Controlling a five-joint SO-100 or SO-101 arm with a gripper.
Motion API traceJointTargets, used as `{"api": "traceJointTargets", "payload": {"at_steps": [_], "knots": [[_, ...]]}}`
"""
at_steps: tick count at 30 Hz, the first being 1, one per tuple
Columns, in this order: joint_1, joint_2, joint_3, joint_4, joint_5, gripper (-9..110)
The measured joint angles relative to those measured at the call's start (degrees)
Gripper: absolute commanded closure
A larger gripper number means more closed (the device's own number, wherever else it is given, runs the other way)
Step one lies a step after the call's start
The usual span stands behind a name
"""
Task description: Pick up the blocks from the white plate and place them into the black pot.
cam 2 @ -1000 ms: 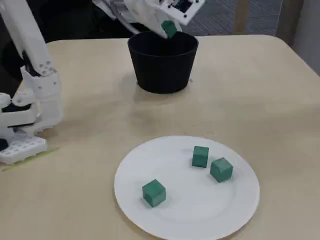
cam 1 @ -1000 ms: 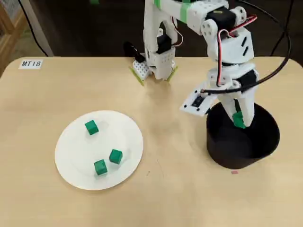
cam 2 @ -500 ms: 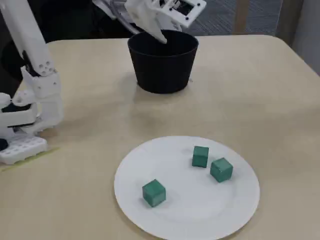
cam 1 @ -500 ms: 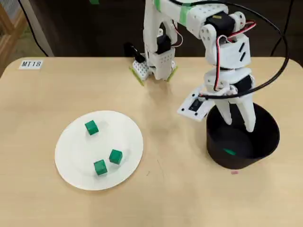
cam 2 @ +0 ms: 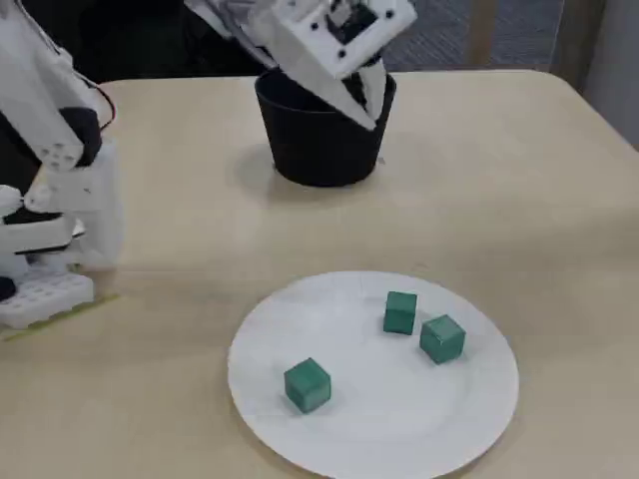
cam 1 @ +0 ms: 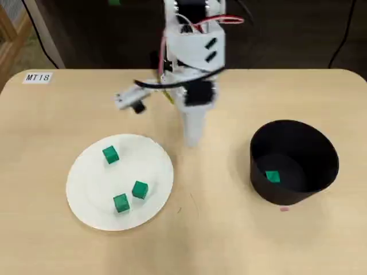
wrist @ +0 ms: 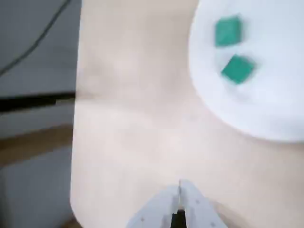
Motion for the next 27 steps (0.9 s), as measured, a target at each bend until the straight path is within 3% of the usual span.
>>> {"api": "traceJointTargets", "payload": {"at_steps": [13,27], "knots": [[8.7,-3.7,16.3,-16.0,-4.2,104],[12.0,-17.8,14.5,-27.3,-11.0,104]]}}
